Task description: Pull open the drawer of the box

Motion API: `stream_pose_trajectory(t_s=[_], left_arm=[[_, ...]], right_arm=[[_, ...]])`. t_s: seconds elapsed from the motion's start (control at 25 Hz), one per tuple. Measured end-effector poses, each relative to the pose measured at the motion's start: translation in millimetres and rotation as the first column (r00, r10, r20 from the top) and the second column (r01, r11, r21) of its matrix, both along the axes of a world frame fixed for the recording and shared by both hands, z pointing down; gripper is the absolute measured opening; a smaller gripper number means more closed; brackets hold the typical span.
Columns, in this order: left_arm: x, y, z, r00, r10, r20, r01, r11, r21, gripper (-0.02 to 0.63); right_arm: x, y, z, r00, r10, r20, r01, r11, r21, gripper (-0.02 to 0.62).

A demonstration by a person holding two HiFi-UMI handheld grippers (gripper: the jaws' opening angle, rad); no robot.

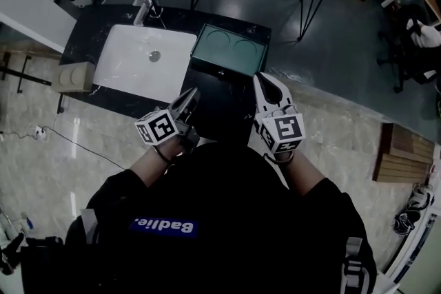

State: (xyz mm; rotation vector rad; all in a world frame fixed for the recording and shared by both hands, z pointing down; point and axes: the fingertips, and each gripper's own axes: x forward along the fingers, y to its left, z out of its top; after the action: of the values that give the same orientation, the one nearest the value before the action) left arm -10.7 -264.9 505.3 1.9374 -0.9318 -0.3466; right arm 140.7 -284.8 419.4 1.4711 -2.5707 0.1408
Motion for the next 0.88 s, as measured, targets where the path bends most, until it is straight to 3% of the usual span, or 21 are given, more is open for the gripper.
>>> stream_pose_trajectory(t_s=[0.24,0.44,0.56,0.6,0.76,0.88], left_arm=[[32.1,-14.2,28.2,0.990,-0.101,-0.095,0.087,0.986,-0.140,0.003],[37.7,-30.8,41.9,0.952,-0.167,-0.258,0.112,0.970,-0.214,0.005],[37.6,-42.8,49.3,0.917,-0.179,-0.358,0.095,0.966,-0.240,0.008],[38.4,-45.6,52.5,0.909,-0.176,-0.379,0.083,0.965,-0.250,0.044],[46.0,-52.6,59.7,0.894,-0.134,-0.428,0.021,0.966,-0.258,0.051],[50.2,-57.0,62.1,0.861,-0.134,-0.490,-0.008,0.961,-0.278,0.099]], right_arm=[[28.5,-56.4,22.4,0.997,-0.072,-0.014,0.072,0.997,-0.019,0.000],[30.4,-79.5,43.8,0.996,-0.078,-0.043,0.076,0.995,-0.058,0.000],[27.8,-92.9,59.1,0.992,-0.077,-0.100,0.068,0.994,-0.090,0.000],[26.8,-97.4,63.7,0.989,-0.079,-0.128,0.066,0.993,-0.097,0.000],[23.2,-116.2,75.6,0.968,-0.076,-0.241,0.054,0.994,-0.095,0.002],[25.0,-133.0,79.6,0.959,-0.054,-0.279,0.028,0.995,-0.095,0.000]])
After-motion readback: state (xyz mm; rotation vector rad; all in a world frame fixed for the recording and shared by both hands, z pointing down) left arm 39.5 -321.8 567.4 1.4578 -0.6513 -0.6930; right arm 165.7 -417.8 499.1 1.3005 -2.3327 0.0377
